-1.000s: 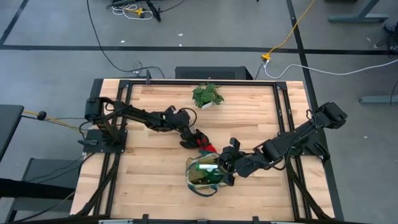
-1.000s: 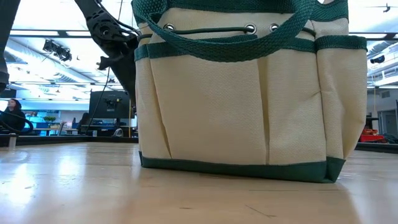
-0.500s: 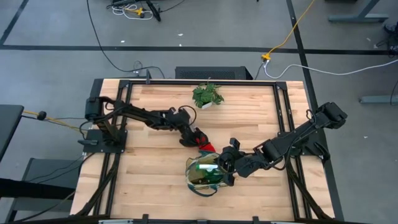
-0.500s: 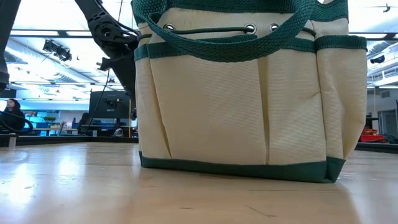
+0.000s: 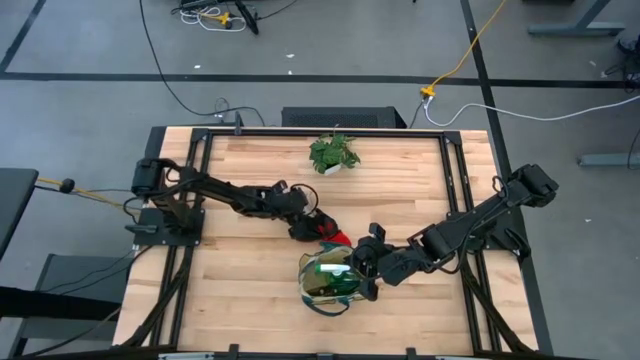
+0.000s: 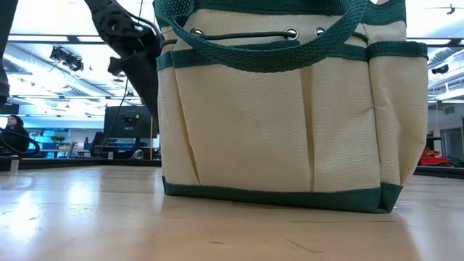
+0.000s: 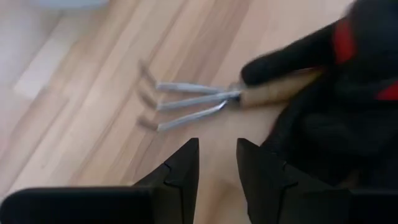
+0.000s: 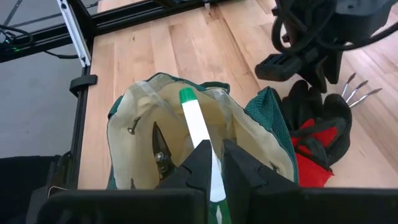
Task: Pick & Place Garden tools in Gardening bag
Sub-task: Put the red gloves into the gray gardening bag
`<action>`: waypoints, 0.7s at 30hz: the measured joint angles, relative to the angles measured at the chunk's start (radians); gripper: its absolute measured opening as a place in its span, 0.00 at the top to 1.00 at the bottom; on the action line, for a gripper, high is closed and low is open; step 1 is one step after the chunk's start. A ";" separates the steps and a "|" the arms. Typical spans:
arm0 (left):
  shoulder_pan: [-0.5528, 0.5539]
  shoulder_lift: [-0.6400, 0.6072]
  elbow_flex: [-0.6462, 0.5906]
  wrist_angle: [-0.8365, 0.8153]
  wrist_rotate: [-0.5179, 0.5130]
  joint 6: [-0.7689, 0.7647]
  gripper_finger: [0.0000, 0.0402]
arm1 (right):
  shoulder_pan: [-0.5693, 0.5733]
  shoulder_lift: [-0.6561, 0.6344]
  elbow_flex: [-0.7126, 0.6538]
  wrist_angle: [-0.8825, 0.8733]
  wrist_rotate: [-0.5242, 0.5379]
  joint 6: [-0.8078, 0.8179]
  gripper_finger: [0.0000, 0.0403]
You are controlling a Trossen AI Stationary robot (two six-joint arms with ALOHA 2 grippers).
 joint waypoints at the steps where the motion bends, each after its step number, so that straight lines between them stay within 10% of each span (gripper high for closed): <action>1: -0.005 -0.013 0.000 0.001 0.000 0.008 0.72 | 0.000 0.000 0.000 0.000 0.000 0.000 0.91; 21: -0.089 -0.038 0.000 -0.003 0.086 0.123 0.72 | 0.000 0.000 0.000 0.003 0.002 -0.018 0.91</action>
